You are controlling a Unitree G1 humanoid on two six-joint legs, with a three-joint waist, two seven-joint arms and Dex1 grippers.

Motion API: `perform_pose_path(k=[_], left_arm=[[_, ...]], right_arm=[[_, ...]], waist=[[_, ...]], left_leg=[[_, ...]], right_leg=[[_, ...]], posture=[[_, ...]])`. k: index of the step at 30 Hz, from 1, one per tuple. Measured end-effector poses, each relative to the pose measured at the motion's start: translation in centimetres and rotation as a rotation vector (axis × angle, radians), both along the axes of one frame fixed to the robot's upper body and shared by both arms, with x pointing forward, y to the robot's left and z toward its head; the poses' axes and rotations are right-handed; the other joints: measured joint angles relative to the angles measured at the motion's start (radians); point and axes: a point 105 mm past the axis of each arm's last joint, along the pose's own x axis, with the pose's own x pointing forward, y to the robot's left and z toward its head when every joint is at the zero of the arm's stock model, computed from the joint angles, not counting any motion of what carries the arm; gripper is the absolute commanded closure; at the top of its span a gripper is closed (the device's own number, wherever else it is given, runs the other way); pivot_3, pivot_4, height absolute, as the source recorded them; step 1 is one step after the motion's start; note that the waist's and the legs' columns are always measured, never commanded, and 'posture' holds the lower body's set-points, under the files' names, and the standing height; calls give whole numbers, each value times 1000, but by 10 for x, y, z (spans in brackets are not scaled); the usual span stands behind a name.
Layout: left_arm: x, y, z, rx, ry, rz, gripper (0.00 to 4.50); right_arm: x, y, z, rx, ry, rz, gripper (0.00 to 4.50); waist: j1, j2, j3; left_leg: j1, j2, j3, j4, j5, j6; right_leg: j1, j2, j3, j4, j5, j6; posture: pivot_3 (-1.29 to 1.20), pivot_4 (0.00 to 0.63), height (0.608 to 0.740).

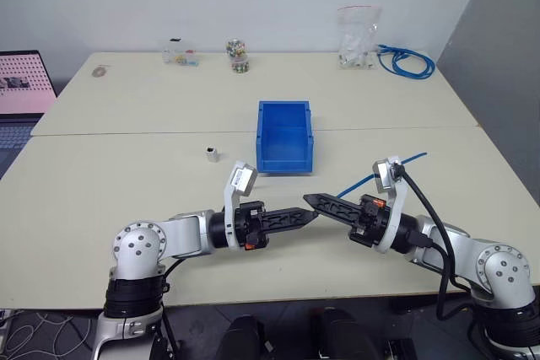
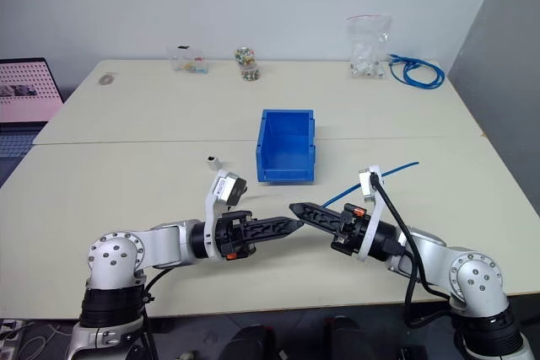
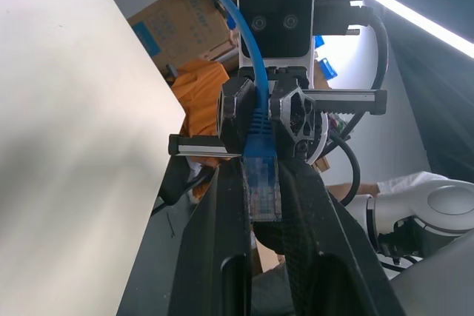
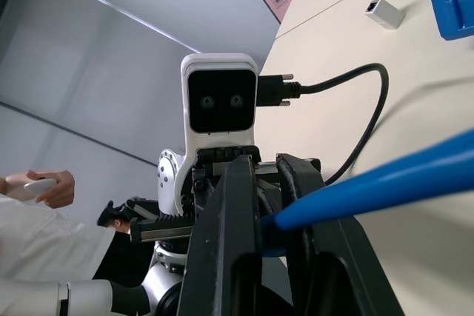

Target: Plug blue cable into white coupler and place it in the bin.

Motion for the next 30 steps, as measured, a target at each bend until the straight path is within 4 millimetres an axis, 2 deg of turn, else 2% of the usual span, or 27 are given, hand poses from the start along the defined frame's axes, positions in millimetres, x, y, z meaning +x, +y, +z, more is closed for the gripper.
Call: perform_pose_path(k=[3, 4, 7, 10, 13, 15, 16, 19, 21, 24, 30], left_arm=[[-1, 3, -1, 14, -3, -10, 2745], [-4, 5, 0, 16, -13, -19, 2663], [-11, 15, 3, 60, -72, -34, 1917], [-24, 36, -16, 251, -153, -39, 1219], [-21, 59, -41, 439, -263, 53, 610], [-5, 72, -55, 543, -341, 205, 143], [10, 86, -66, 645, -398, 345, 28], [30, 105, -70, 764, -486, 513, 28], [54, 124, -65, 832, -572, 749, 28], [82, 146, -62, 929, -653, 965, 28], [123, 167, -63, 1001, -704, 1117, 28]], right_arm=[[-1, 2, 0, -12, -7, 13, 4368], [-2, 3, 0, -20, -7, 19, 4368], [1, 2, 1, -37, -21, 20, 4368], [10, -4, 4, -48, -44, 0, 4368], [21, -10, 4, -65, -65, -34, 4368], [26, -13, 2, -80, -83, -49, 4368], [29, -15, -2, -91, -88, -59, 4368], [33, -15, -3, -92, -98, -64, 4368], [40, -13, 0, -90, -122, -68, 4368], [46, -9, 1, -88, -145, -70, 4368], [48, -6, -4, -105, -151, -71, 4368]], waist=[[0, 0, 0], [-1, 0, 0], [-2, 0, 0], [-5, 1, 1], [2, 2, 1], [5, 2, 2], [10, 1, 2], [18, 1, 2], [25, 1, 3], [27, 0, 2], [28, 0, 2]], left_leg=[[0, 0, 0, 0, 0, 0], [0, 0, 0, -1, 0, 0], [0, 0, 0, -1, 0, 0], [2, 1, 2, -3, 0, 0], [1, 1, 2, -3, 0, 0], [0, 1, 2, -3, 0, 0], [-1, 1, 1, -3, 0, 0], [-1, 2, 0, -3, 0, 0], [-1, 1, 1, -2, 0, 0], [-2, 2, 0, -2, 0, 0], [-4, 1, 0, -2, 0, 0]], right_leg=[[0, 0, 0, 0, 0, 0], [0, 0, 0, 0, 0, 0], [-1, 0, 0, 0, 0, 0], [-1, 0, 2, -1, -1, -2], [-2, -1, 2, -1, -1, -2], [-2, -4, 1, -2, -1, -2], [-1, -4, 0, -3, -1, -1], [-2, -4, 0, -3, 0, -1], [-2, -4, 0, -3, 0, 0], [-2, -4, 0, -3, 0, 0], [-2, -4, -1, -3, 1, 0]], posture=[[0, 150, 740], [0, 150, 740], [0, 150, 740], [0, 150, 740], [0, 150, 740], [0, 150, 740], [0, 150, 740], [0, 150, 740], [0, 150, 740], [0, 150, 740], [0, 150, 740]])
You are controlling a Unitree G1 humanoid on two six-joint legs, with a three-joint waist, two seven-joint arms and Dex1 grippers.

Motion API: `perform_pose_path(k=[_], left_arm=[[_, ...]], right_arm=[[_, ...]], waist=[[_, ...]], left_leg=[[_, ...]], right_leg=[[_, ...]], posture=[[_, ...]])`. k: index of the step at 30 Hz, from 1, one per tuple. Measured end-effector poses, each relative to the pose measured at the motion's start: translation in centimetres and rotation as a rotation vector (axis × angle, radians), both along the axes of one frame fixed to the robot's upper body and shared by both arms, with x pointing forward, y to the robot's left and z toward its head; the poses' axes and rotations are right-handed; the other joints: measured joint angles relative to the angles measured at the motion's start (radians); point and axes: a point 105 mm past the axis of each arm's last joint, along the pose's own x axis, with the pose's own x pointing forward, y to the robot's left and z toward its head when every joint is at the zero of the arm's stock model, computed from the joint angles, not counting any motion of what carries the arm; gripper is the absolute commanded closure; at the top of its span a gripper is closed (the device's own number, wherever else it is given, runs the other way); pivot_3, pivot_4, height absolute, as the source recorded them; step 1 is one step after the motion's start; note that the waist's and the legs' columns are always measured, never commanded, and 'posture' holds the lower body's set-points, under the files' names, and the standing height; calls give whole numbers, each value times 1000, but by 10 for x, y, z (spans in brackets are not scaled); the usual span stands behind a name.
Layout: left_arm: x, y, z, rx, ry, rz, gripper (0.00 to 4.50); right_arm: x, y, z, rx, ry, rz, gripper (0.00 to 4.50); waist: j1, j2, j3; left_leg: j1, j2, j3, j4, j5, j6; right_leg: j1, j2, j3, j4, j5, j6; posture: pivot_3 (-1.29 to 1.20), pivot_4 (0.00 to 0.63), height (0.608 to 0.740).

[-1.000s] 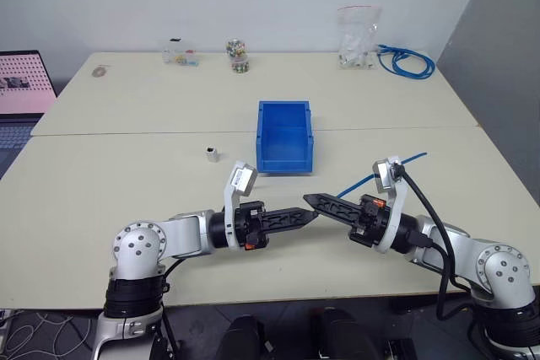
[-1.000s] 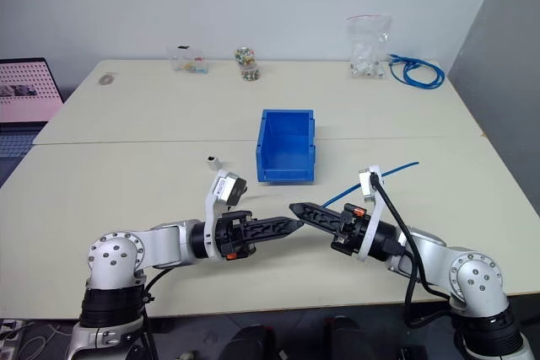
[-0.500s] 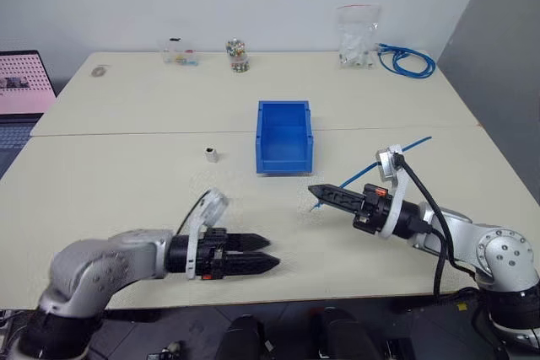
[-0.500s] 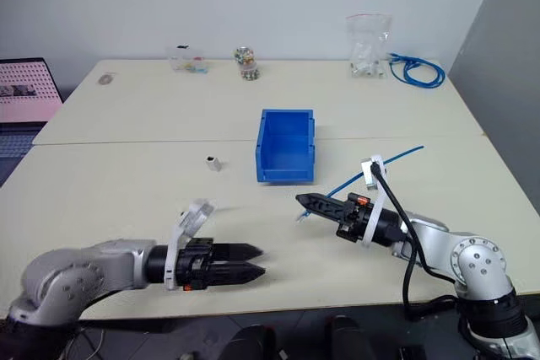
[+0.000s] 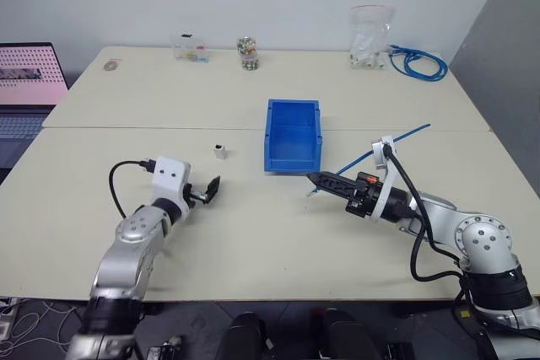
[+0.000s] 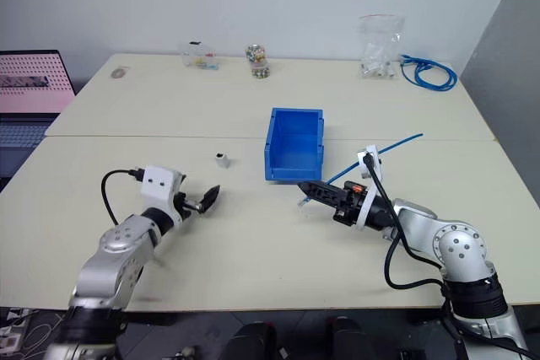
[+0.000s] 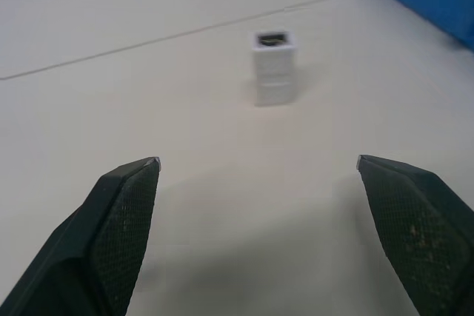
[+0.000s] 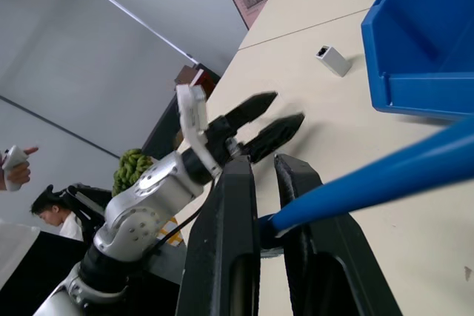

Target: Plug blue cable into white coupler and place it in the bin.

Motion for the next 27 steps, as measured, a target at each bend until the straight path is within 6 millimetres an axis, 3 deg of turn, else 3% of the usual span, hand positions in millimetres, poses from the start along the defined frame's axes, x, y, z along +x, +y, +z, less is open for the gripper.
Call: perform_pose_path(k=[3, 9, 16, 27], left_arm=[[22, -1, -2, -9, -19, -9, 28], [39, -25, -9, -62, 10, -150, 28], [58, -40, -9, -70, 23, -175, 28], [65, -41, -11, -67, 20, -133, 2050]], right_arm=[[0, -1, 0, -3, -3, -11, 4368], [-6, -4, -3, -12, -4, -28, 4368], [-5, -7, 0, -18, -18, -50, 4368], [-8, -7, -3, -20, -7, -60, 4368]], waist=[[0, 0, 0], [0, 0, 0], [0, -1, 0], [-4, -1, 0]], left_leg=[[-1, 0, 0, 0, 0, 0], [-3, -1, -1, 1, 0, 0], [-3, -2, -2, 3, 0, 0], [0, -1, -2, 3, 0, 0]], right_leg=[[0, 0, -1, 0, 3, -4], [0, 1, -3, 0, 3, -4], [0, 2, -4, 2, 4, -3], [0, 2, -3, 3, 4, -3]], posture=[[0, 150, 740], [0, 150, 740], [0, 150, 740], [0, 150, 740]])
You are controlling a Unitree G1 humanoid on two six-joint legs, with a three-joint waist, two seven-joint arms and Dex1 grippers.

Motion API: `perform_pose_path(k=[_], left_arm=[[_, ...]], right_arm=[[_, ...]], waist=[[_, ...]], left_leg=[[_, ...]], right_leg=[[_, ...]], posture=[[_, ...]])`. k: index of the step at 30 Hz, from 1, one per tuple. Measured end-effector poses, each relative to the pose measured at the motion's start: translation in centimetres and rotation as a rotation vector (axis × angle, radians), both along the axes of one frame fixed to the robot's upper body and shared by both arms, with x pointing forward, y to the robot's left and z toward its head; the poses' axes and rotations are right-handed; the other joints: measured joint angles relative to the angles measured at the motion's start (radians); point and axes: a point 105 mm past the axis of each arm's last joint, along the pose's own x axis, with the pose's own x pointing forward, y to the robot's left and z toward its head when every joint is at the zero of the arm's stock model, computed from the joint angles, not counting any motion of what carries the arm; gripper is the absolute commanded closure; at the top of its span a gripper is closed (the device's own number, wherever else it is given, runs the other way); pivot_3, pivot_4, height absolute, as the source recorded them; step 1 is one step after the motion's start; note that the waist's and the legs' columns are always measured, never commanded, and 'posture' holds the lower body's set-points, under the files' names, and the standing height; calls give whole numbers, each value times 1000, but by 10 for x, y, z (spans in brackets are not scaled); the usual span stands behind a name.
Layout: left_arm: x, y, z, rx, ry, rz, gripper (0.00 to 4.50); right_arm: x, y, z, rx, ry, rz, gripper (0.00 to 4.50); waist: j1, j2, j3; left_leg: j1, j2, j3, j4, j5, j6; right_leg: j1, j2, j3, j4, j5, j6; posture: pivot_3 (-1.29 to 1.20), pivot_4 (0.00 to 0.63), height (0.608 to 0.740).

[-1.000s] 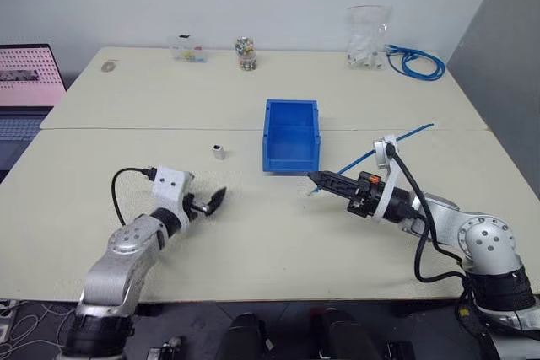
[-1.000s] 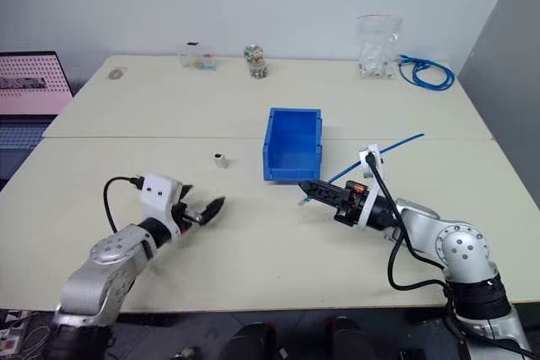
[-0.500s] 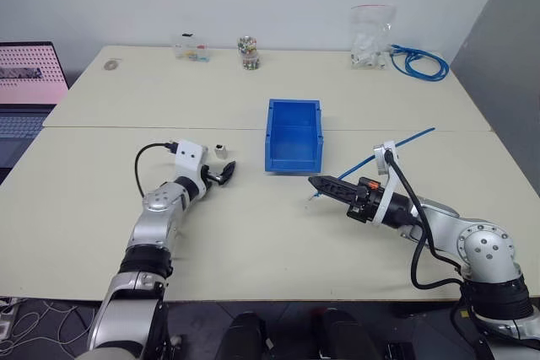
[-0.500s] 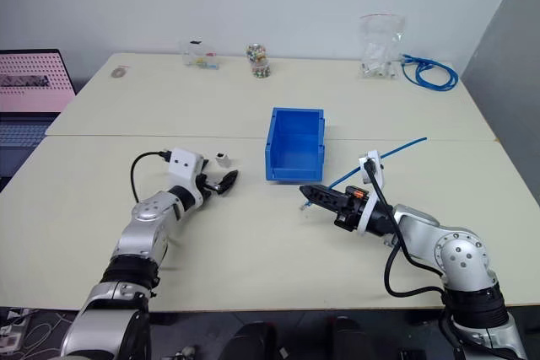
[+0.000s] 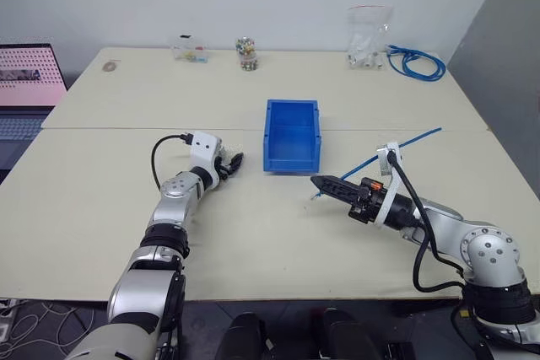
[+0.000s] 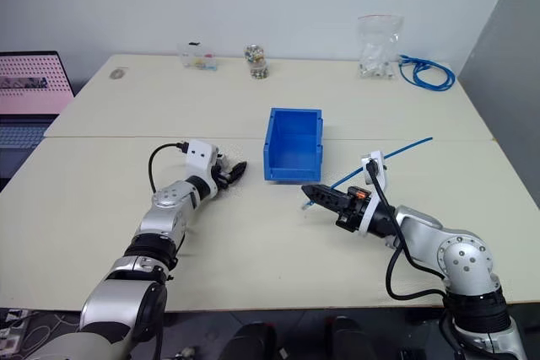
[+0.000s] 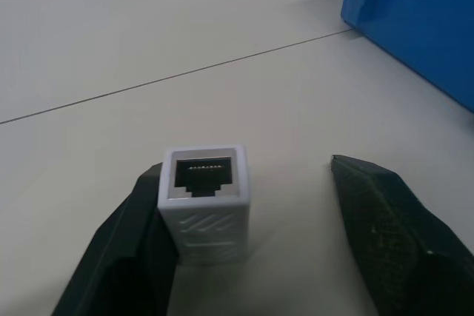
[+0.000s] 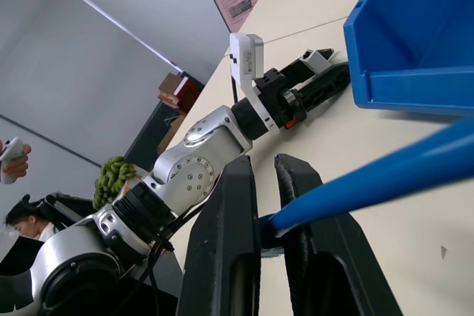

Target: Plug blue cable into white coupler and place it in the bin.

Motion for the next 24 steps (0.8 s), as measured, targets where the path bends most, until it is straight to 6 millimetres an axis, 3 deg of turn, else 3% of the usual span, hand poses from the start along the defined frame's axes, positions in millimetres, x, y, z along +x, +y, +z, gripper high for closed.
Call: perform_pose_path(k=[8, 16, 19, 21, 22, 24], left_arm=[[1, 7, -1, 0, 4, 44, 3631], [-25, 2, 0, 16, 21, -116, 3676], [-61, -22, -5, 72, 50, -386, 3677], [-98, -47, -12, 91, 105, -631, 3677], [-126, -64, -14, 92, 153, -815, 3677], [-146, -80, -14, 94, 178, -969, 3677]], right_arm=[[0, 0, 0, -4, 2, -5, 4368], [1, -2, 0, -10, -1, -9, 4368], [0, 0, 2, -18, -7, 5, 4368], [-2, 2, 2, -29, -13, 21, 4368], [-5, 8, 2, -75, -46, 63, 4368], [-9, 12, 0, -149, -92, 109, 4368]], waist=[[-8, 0, 0], [-22, 0, 0], [-26, 0, 0], [-24, 1, 0], [-23, 1, 1], [-20, 1, 1]], left_leg=[[3, 1, 1, -1, 0, 0], [2, 1, 2, -2, 0, 0], [2, 1, 2, -3, 0, 0], [2, 1, 2, -3, 0, 0], [2, 1, 1, -3, 0, 0], [2, 1, 1, -3, 0, 0]], right_leg=[[1, 0, 2, 1, -2, 4], [1, -1, 3, -1, 1, -1], [0, -1, 4, -1, 1, -1], [0, -2, 4, -1, 0, -3], [0, -2, 3, -1, 0, -3], [0, -1, 2, -1, -1, -3]], posture=[[0, 150, 740], [0, 150, 740], [0, 150, 740], [0, 150, 740], [0, 150, 740], [0, 150, 740]])
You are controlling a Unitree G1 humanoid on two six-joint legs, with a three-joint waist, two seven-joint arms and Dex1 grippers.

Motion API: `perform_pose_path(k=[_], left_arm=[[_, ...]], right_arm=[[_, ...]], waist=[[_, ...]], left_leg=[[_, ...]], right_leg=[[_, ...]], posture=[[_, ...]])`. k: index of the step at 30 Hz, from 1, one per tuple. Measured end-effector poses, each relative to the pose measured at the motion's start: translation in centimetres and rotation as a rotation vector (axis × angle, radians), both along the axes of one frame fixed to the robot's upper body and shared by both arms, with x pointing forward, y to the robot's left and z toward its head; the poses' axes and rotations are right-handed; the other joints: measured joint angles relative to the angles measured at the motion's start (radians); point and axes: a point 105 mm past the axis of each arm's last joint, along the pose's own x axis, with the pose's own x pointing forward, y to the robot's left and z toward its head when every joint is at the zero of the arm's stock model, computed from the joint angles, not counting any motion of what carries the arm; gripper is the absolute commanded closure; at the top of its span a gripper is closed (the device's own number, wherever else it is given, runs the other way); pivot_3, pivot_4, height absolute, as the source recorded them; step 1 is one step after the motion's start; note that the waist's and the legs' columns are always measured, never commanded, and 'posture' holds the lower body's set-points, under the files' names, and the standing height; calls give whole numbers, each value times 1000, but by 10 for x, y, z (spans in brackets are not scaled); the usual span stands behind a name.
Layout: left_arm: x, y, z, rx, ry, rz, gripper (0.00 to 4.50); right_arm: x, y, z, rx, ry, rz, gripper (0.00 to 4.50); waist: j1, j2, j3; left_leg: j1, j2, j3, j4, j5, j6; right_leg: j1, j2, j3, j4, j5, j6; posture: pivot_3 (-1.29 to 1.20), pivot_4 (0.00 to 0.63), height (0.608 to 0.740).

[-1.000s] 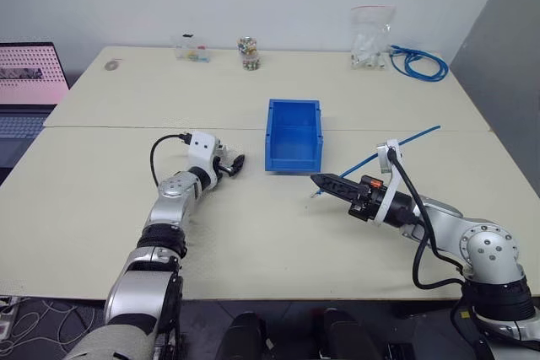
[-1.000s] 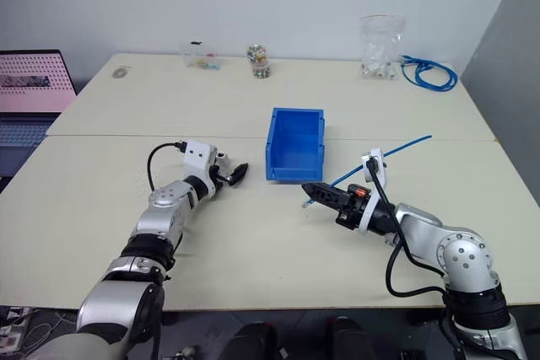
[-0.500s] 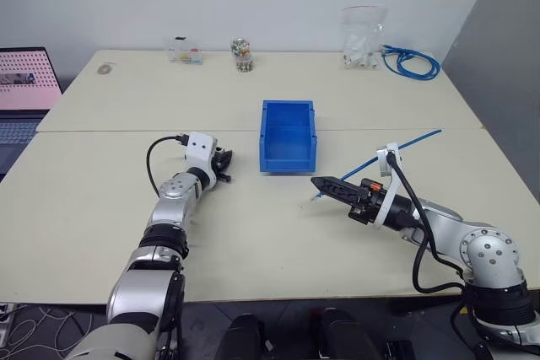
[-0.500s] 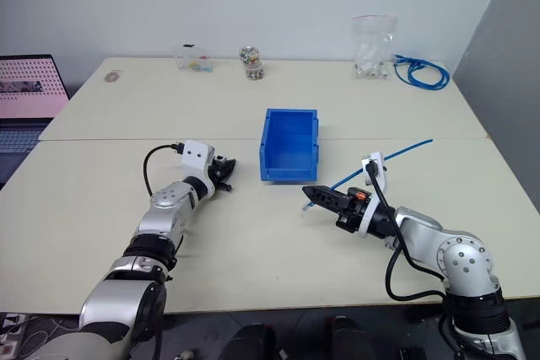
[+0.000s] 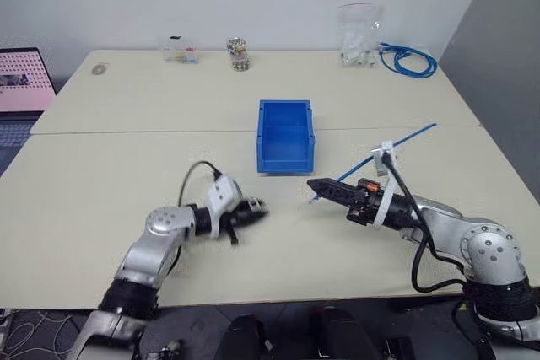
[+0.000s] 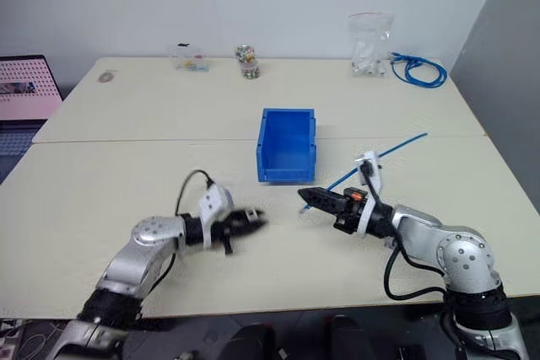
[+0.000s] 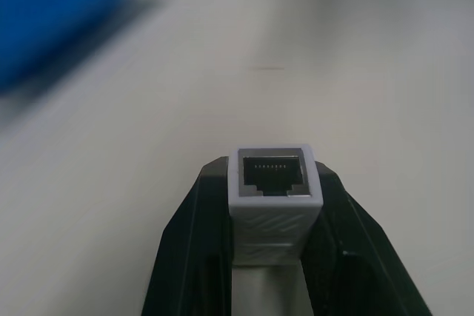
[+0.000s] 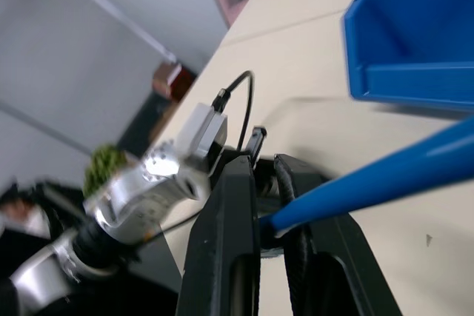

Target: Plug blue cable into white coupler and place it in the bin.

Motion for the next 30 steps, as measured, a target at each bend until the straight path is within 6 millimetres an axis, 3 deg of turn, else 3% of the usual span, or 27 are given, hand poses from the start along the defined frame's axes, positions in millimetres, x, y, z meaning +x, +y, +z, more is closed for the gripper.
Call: perform_pose_path(k=[3, 7, 19, 30], left_arm=[[-15, -22, -1, -15, 20, -162, 3677], [-10, -45, -12, 2, -2, -266, 3677], [-1, -49, -16, 11, -51, -350, 3677], [-1, -50, -15, 7, -33, -340, 3677]], right_arm=[[-4, 11, -6, -114, -91, 81, 4368], [-7, 16, -22, -289, -213, 178, 4368], [-4, 31, -39, -382, -362, 235, 4368], [2, 33, -47, -429, -422, 250, 4368]], waist=[[3, 0, 0], [2, 0, 0], [-1, 0, 0], [-1, 0, 0]], left_leg=[[0, 0, -1, 0, 0, 1], [-1, -1, 0, 1, 0, 1], [1, -1, 0, 1, 0, 1], [1, -1, -1, 1, 0, 1]], right_leg=[[1, 2, -1, 0, -2, 3], [1, 4, -1, -2, -2, 4], [1, 3, -1, 0, -2, 5], [1, 3, -1, 0, -2, 5]], posture=[[0, 150, 740], [0, 150, 740], [0, 150, 740], [0, 150, 740]])
